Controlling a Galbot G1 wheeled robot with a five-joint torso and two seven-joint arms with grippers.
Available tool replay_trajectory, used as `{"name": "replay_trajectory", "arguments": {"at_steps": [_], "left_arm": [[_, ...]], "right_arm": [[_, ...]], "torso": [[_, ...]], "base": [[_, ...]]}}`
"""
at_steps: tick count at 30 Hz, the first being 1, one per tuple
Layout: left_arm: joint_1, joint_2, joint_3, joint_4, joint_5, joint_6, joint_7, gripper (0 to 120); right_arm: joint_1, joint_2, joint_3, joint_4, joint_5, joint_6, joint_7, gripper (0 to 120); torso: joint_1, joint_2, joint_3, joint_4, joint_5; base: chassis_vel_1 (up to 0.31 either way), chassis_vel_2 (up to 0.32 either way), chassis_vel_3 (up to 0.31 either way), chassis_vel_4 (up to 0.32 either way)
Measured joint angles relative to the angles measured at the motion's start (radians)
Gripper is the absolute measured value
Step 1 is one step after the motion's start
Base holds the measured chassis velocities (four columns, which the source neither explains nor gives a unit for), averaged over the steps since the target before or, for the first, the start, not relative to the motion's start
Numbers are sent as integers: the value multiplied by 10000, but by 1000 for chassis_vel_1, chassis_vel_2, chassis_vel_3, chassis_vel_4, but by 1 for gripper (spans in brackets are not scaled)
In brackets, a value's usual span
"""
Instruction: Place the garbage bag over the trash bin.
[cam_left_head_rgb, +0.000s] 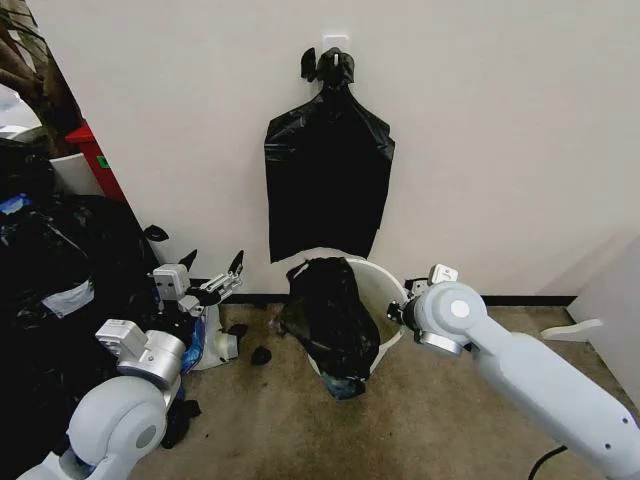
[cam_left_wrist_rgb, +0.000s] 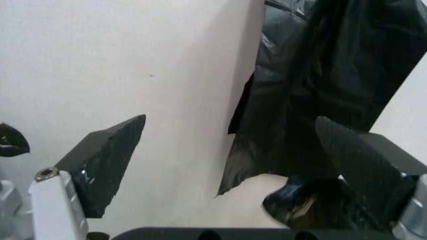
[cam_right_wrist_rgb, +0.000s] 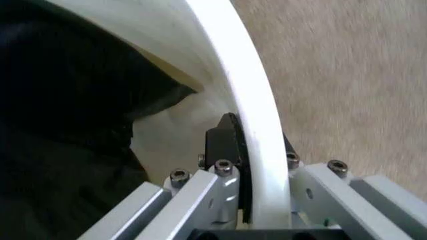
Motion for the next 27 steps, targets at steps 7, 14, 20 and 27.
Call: {"name": "replay_trajectory", "arguments": {"at_steps": [7,14,20,27], "left_arm": [[55,-54,-87,-36,16,-50,-1,100],[85,-103,-159,-67,34,-79,3,100],[193,-270,-151,-192,165,-91,33,100],[224,-299,-201,-224,184,-112,75,100]], "right_arm": [[-1163,258,343,367,-800,492,220,0],[-2208,394,276,597,-1942,553,134,0],[-2034,569,248,182,-2423,524,-91,0],[-1978,700,172,-289,-2568,465,-215,0]], "torso": [[0,0,0,-1,0],[0,0,0,-3,0],[0,0,0,2,1],[0,0,1,0,1]], "base": [[0,0,0,0],[0,0,0,0],[0,0,0,0],[0,0,0,0]]}}
